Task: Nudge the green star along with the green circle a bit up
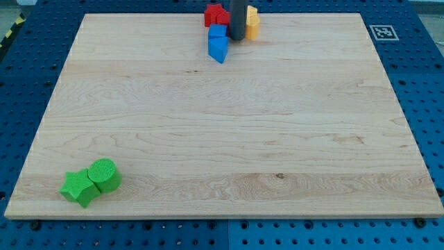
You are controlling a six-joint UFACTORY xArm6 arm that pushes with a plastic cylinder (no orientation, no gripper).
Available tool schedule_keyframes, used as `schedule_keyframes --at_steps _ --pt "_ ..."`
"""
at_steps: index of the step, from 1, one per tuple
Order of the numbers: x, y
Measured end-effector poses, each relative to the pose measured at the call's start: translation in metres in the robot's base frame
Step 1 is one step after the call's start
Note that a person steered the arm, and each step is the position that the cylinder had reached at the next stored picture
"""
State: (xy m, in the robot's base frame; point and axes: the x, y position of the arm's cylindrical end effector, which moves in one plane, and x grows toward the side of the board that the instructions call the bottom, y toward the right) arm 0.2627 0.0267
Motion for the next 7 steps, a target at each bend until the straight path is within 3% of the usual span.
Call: schedule_keyframes --at_steps 1,4,5,7 --pt "0.009 0.0" --pt "0.101 0.001" --pt "0.108 -0.029" --pt "0.127 -0.161"
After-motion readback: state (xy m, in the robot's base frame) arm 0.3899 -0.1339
